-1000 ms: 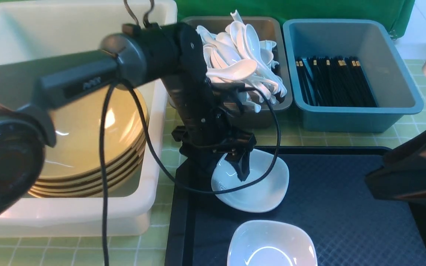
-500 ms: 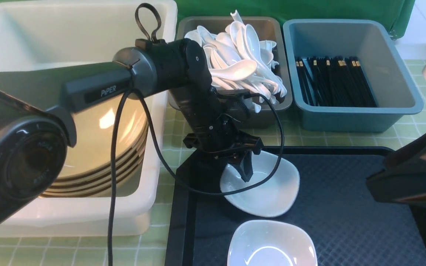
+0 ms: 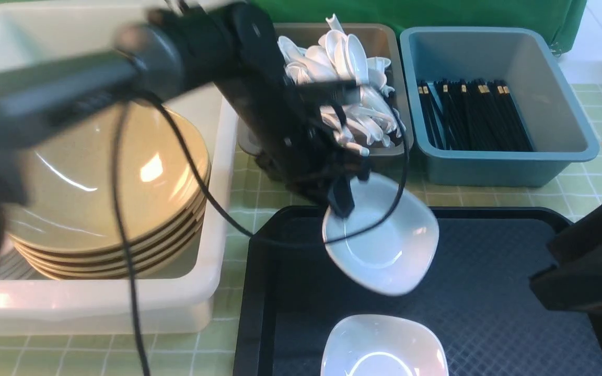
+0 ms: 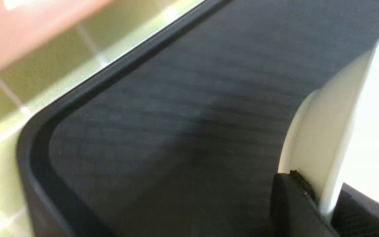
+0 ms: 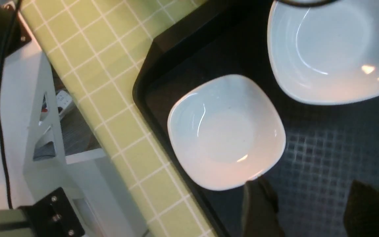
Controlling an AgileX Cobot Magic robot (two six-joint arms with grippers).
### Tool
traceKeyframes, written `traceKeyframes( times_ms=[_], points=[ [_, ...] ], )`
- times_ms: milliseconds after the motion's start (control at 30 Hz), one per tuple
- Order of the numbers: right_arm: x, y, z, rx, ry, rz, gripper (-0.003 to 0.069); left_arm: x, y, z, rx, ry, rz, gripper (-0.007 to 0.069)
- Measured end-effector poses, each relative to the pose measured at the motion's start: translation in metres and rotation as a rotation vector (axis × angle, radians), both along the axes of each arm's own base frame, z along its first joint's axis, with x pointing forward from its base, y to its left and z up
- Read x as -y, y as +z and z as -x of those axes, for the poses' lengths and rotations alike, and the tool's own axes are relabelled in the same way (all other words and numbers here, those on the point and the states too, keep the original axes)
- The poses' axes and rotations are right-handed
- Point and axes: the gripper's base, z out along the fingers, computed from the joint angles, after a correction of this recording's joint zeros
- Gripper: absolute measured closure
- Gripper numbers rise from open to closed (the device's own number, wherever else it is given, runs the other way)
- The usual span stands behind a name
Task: On green table put chopsticks spoon bowls plates into blue grey white boxes.
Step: 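Grasp the small white bowl on the black tray by its rim with the left gripper, then place the white bowl into the white bin with the other dishes with the left gripper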
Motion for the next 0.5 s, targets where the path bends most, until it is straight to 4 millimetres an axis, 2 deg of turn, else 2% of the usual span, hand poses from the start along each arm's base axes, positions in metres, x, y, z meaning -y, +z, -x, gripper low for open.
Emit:
traceKeyframes(
  times_ms=[33,67,167,300,333,400,500],
  points=[
    [0.0,0.0,0.0,0.0,0.0,-0.003,0.03,-0.001,0.0,0.0,-0.002,0.001,-0.001,0.0609],
    [-0.001,0.003,0.002,0.035,0.037,-0.009,0.0301,-0.01,0.022,0.005,0.036,0.009,0.019,0.0609],
    [-0.006,0.008,0.005,0.115,0.158,-0.054,0.0336,-0.04,0.065,0.016,0.117,0.048,0.055,0.0609],
    [-0.021,0.021,-0.003,0.17,0.286,-0.155,0.0478,-0.097,0.114,0.035,0.246,0.17,0.085,0.0609],
    [-0.027,0.026,-0.009,0.181,0.314,-0.176,0.0538,-0.113,0.122,0.044,0.269,0.209,0.085,0.0609],
    [-0.04,0.032,-0.02,0.199,0.364,-0.191,0.0604,-0.147,0.129,0.066,0.289,0.299,0.075,0.0609],
    [-0.063,0.036,-0.033,0.21,0.44,-0.195,0.0631,-0.186,0.123,0.091,0.279,0.429,0.049,0.0609]
  ],
)
